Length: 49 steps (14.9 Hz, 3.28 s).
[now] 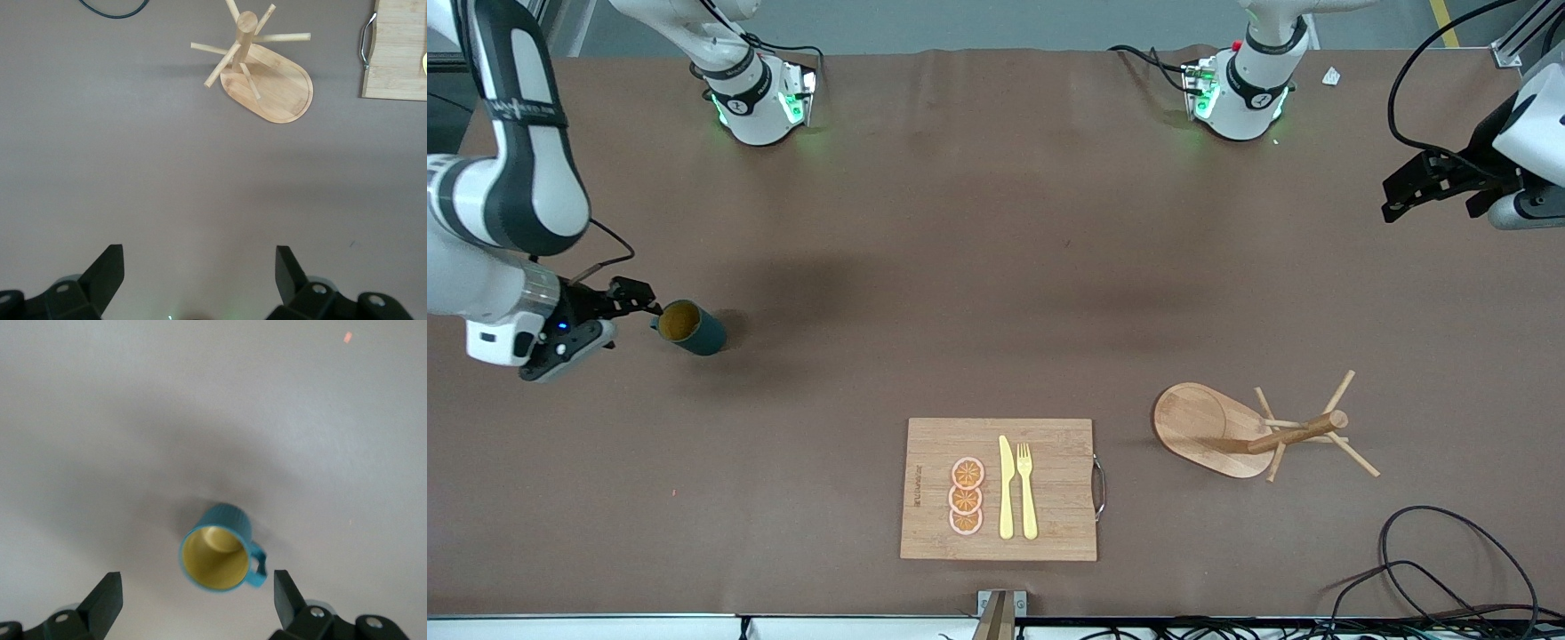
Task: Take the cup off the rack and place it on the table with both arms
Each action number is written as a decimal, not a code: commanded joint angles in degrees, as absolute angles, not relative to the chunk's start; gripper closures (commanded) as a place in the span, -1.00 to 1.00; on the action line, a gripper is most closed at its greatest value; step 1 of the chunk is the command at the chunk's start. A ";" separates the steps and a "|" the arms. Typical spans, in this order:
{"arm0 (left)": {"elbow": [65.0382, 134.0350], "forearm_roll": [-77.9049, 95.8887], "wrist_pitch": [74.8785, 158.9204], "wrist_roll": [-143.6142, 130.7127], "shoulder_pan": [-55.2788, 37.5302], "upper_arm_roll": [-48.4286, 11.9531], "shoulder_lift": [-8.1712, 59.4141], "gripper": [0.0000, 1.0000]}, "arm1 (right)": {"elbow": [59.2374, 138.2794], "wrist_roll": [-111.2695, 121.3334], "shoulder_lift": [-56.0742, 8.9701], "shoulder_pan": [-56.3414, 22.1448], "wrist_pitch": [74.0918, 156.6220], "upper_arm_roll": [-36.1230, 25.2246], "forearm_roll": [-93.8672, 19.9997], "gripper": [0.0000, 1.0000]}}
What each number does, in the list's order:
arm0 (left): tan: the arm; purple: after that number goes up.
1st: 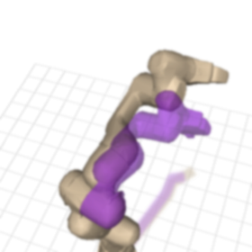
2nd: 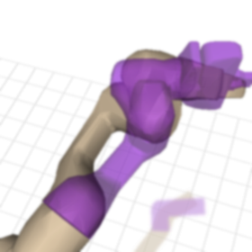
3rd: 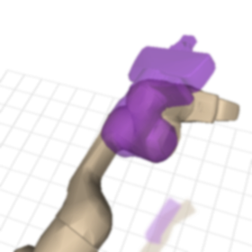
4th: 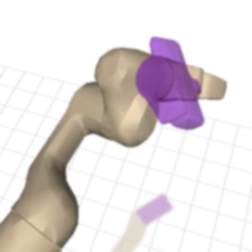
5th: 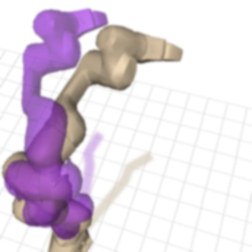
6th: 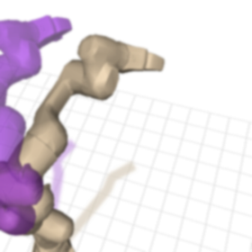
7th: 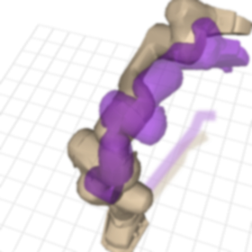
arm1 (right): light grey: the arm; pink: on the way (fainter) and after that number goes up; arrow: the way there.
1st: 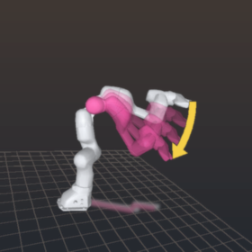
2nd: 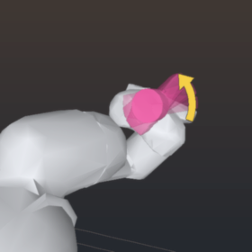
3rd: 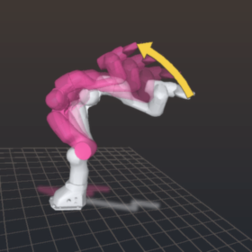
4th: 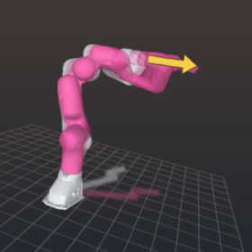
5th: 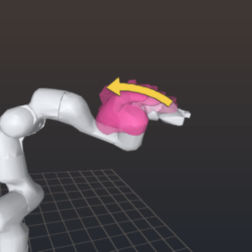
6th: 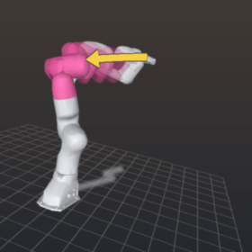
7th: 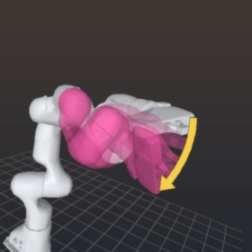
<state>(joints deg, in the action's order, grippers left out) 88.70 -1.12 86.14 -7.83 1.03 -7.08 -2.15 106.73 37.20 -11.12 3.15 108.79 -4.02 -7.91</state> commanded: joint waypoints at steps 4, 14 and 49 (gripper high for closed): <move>88.77 -0.18 85.17 -6.86 1.23 -7.12 -2.99 -1.00 | 100.47 17.52 -8.18 3.96 96.70 -3.08 -5.46 -1.00; 88.85 2.02 84.99 -8.00 1.23 -7.21 -3.69 -1.00 | 83.86 6.33 -8.17 3.95 82.36 -2.81 -2.90 -1.00; 86.22 -0.70 82.79 -7.47 1.06 -8.70 -3.08 -1.00 | 95.72 2.02 9.93 1.58 83.41 -3.25 -1.23 -1.00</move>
<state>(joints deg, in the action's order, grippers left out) 87.40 0.79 84.09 -7.87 1.10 -8.35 -3.37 94.42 1.90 8.50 0.66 82.63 -3.64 -0.99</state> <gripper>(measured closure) 0.000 0.000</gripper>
